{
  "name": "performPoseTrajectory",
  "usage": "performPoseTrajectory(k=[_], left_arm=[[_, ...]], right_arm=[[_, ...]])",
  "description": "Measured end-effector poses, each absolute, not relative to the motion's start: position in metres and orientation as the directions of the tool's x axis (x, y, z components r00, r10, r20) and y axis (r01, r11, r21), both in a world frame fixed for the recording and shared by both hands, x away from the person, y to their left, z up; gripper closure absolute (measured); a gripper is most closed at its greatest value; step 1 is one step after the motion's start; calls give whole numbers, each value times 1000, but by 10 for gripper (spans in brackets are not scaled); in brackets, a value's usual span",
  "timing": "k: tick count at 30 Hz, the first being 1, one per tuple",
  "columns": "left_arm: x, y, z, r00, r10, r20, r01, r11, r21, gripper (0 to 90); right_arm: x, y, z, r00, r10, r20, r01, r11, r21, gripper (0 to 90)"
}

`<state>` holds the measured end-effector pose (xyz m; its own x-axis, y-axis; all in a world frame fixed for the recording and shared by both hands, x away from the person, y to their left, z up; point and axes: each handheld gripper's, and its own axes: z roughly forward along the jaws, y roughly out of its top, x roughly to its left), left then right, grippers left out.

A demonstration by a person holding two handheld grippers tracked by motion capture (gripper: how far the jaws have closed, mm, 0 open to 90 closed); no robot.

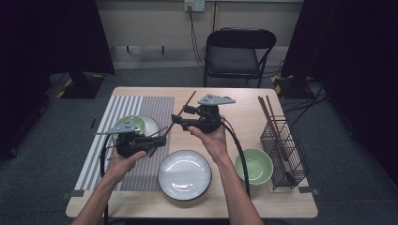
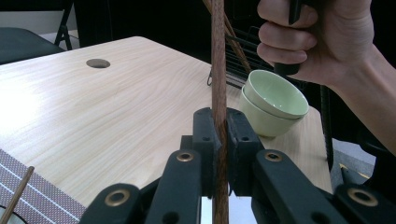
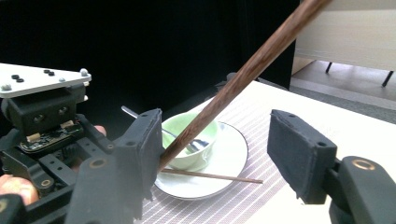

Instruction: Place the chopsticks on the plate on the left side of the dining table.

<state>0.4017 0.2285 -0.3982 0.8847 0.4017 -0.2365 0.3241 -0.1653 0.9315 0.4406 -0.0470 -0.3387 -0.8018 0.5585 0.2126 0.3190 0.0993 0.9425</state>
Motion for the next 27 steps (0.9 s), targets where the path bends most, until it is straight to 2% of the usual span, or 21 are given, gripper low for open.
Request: performPoseTrajectory(k=[21, 27], left_arm=[[402, 223, -403, 889, 395, -231, 330, -205, 922, 842], [402, 224, -403, 887, 397, -234, 334, -202, 921, 842]], right_arm=[[445, -60, -330, -762, 625, 173, 282, 80, 956, 216], [447, -63, -333, -747, 639, 182, 295, 73, 953, 223]])
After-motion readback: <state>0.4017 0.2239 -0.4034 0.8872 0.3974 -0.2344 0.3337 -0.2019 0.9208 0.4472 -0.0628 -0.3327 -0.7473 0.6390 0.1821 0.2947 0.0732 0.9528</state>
